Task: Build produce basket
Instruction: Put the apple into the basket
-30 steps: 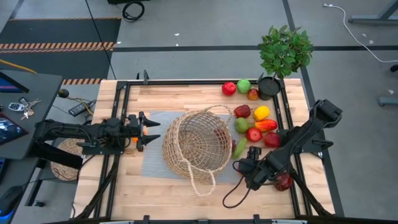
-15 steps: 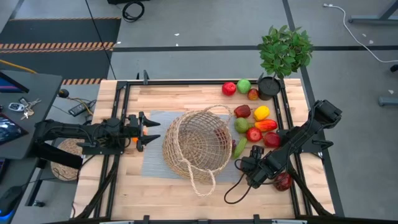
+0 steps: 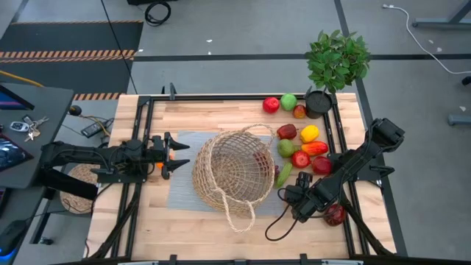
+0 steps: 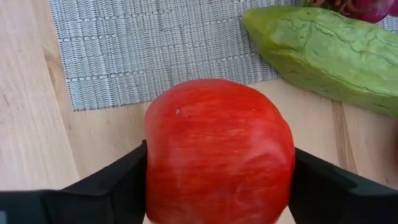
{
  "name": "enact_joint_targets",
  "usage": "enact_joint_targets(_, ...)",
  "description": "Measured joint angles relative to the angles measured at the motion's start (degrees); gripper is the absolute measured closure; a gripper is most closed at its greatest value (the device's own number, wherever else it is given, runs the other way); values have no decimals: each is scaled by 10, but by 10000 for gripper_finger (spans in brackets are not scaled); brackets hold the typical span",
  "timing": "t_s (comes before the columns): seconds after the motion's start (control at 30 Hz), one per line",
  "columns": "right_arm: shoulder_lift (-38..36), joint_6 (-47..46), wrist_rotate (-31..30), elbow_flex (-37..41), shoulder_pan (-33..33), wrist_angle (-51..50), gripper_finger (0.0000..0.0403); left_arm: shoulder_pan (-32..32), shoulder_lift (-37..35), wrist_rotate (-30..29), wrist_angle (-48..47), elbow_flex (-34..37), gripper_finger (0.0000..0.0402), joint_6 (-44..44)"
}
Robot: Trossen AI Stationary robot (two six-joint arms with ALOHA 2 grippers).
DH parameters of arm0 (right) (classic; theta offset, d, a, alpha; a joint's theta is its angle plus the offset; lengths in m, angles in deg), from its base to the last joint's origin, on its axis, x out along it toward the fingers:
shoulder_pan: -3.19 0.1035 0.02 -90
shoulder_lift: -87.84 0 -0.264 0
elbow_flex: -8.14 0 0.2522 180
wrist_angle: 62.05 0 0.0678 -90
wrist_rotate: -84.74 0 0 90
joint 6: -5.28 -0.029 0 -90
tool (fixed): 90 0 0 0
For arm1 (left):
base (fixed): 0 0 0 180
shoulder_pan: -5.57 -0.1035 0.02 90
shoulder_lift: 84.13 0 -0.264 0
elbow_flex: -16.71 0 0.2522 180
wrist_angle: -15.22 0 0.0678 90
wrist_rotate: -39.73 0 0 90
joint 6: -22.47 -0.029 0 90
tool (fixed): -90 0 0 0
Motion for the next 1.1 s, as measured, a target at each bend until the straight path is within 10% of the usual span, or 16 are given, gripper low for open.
enact_joint_targets(0.47, -21, 7, 4, -114, -3, -177, 96, 0, 0, 0, 0, 0, 115, 0)
enact_joint_targets(1.1, -228, 138, -226, -203, 1, -131, 95, 0, 0, 0, 0, 0, 115, 0)
